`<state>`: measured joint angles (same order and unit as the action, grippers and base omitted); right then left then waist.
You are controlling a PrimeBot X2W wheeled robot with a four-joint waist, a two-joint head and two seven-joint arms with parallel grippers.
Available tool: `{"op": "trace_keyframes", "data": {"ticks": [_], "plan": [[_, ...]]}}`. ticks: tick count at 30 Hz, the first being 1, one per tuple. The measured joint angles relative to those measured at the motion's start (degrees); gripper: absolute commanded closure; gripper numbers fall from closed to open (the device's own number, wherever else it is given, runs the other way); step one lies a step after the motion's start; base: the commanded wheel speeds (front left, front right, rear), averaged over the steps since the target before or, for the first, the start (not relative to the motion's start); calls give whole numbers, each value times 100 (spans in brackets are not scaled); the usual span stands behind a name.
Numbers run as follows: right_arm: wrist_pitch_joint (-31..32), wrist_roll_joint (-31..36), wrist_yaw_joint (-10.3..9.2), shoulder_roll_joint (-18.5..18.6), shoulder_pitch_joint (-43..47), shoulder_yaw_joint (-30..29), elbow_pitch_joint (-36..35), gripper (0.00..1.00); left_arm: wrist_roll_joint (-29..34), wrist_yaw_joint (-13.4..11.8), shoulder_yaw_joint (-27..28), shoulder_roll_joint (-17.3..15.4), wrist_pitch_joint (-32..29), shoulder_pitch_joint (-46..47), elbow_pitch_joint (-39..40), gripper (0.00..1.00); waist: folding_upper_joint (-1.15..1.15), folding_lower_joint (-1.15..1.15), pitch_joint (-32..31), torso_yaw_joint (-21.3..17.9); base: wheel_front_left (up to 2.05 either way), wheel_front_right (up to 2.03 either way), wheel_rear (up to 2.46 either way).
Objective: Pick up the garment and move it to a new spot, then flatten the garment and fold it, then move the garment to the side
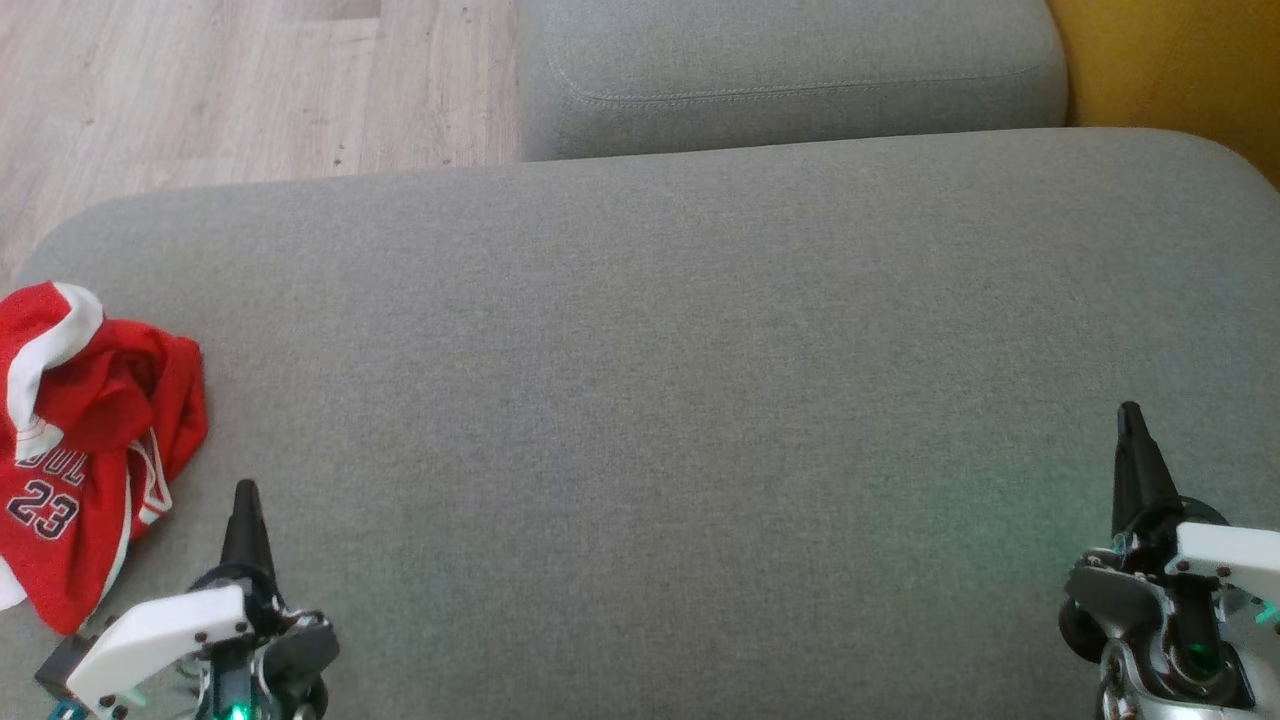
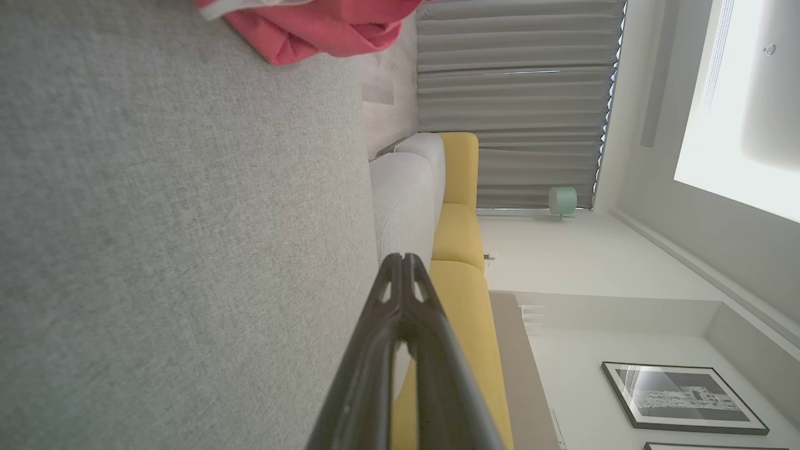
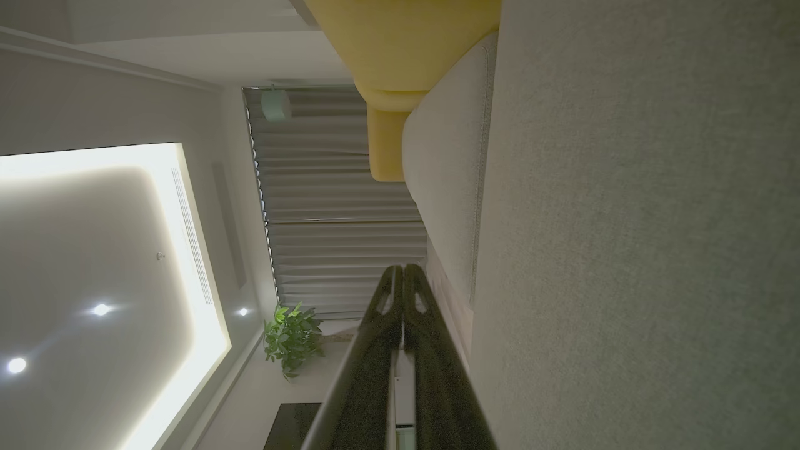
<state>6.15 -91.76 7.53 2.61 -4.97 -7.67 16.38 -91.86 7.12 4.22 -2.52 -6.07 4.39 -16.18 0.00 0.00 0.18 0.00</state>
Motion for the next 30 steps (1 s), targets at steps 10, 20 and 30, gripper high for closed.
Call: {"op": "trace_keyframes", "data": {"ticks": [10, 20, 30], "plan": [[0, 0, 0, 0, 0, 0, 0, 100, 0, 0, 0, 0, 0, 0, 0, 100, 0, 0, 0, 0, 0, 0, 0], [0, 0, 0, 0, 0, 0, 0, 100, 0, 0, 0, 0, 0, 0, 0, 100, 0, 0, 0, 0, 0, 0, 0], [0, 0, 0, 0, 0, 0, 0, 100, 0, 0, 0, 0, 0, 0, 0, 100, 0, 0, 0, 0, 0, 0, 0]]}}
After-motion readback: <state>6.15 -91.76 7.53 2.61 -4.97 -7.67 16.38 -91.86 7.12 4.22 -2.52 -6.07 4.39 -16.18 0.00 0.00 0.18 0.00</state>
